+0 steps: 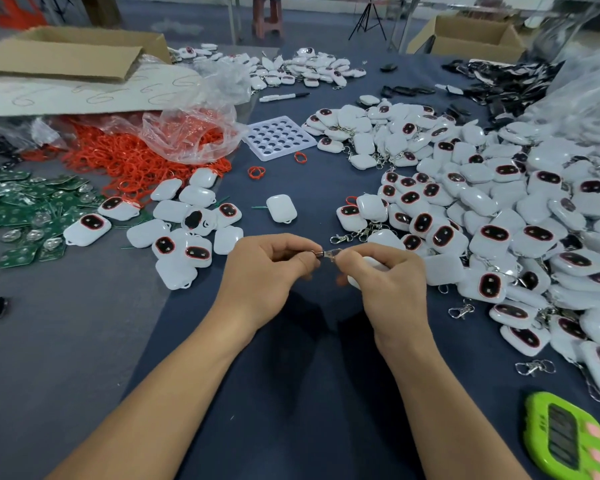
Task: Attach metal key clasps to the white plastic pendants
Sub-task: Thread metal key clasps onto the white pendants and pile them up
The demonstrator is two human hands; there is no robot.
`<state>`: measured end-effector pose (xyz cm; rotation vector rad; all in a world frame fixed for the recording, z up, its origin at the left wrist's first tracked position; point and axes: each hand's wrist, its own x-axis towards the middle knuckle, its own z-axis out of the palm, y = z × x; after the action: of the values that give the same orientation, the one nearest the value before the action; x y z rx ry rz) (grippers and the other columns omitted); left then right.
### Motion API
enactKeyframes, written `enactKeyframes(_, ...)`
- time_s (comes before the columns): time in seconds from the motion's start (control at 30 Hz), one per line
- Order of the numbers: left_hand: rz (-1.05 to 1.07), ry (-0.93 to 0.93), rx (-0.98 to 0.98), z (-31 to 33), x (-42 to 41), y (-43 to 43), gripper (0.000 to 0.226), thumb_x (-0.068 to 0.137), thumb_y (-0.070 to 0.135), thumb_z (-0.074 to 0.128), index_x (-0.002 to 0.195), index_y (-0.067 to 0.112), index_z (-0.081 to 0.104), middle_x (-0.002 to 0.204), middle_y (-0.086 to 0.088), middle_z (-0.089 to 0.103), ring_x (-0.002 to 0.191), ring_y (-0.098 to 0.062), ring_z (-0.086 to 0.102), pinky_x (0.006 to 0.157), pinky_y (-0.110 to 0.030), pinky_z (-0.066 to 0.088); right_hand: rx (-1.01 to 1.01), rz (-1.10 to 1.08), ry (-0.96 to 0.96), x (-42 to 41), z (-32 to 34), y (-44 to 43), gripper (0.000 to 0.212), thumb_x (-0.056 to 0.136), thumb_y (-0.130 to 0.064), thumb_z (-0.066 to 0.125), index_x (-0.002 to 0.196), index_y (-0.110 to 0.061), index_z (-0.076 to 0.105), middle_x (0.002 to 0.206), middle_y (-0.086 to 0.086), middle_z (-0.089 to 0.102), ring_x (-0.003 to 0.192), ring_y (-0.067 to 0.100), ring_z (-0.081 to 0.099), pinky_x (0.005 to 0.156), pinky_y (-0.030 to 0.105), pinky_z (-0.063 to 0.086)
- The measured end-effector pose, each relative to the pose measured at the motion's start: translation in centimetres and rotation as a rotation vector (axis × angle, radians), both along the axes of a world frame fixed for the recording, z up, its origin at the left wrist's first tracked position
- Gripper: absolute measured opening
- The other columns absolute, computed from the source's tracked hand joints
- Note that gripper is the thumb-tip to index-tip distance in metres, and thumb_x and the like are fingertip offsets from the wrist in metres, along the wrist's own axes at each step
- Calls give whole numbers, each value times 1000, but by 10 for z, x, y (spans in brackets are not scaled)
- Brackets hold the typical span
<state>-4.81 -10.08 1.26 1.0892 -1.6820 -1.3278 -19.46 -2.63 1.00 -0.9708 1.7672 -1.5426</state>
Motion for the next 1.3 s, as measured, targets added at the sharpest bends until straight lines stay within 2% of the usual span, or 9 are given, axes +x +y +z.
enactKeyframes(0.1,26,0,-33,2,0,3,25,87,16,76,86,40,81,82,12,78,80,-8,73,73,-19,54,-38,-52,-88,0,2,3,10,77,-33,74,71,-27,78,62,1,71,59,3,59,58,18,44)
enactKeyframes(0.17,69,-51,-149,4,0,5,27,83,21,82,85,48,80,81,20,73,85,-5,68,77,-14,49,-74,-81,-104,-1,3,5,8,76,-32,75,71,-26,78,62,1,71,60,4,61,58,13,46)
enactKeyframes(0.33,109,-90,-359,5,1,7,36,72,21,91,82,52,77,75,15,63,81,-11,60,72,-11,43,-116,38,18,6,4,9,18,81,-6,80,74,-22,81,70,-3,75,67,6,68,63,16,52)
enactKeyframes(0.53,4,-8,-196,6,0,7,29,81,15,84,87,43,82,77,13,74,83,-6,67,73,-13,48,-97,75,2,5,4,9,18,80,-9,84,80,-27,84,77,-5,79,74,9,74,67,19,56)
enactKeyframes(0.8,-75,56,-130,8,-1,9,27,86,13,73,91,38,82,91,14,79,94,-4,74,82,-16,55,-102,135,-51,2,4,9,12,78,-14,78,78,-25,83,71,3,76,66,9,69,64,20,56)
enactKeyframes(0.9,-55,8,-112,6,1,7,27,87,11,74,89,37,83,86,11,79,85,-9,74,76,-22,58,-94,97,-67,2,2,8,10,77,-15,78,77,-24,82,70,3,75,63,10,67,62,20,54)
enactKeyframes(1.0,-34,-58,-115,5,3,3,30,86,11,77,83,40,82,76,3,77,70,-24,68,65,-37,54,-104,75,-71,2,2,8,9,75,-18,78,75,-26,82,69,1,74,63,10,65,61,20,52)
enactKeyframes(1.13,-103,-58,-128,7,5,3,26,80,9,79,79,35,80,70,5,75,61,-6,61,60,-23,50,-94,95,-61,2,2,8,14,74,-17,75,74,-29,82,71,-3,76,64,6,66,61,18,52)
enactKeyframes(1.3,-132,-43,-132,7,5,4,23,77,10,77,78,32,80,70,8,75,61,-1,62,59,-14,48,-77,154,-47,-2,3,9,13,73,-16,75,75,-27,82,69,1,75,64,8,67,63,19,52)
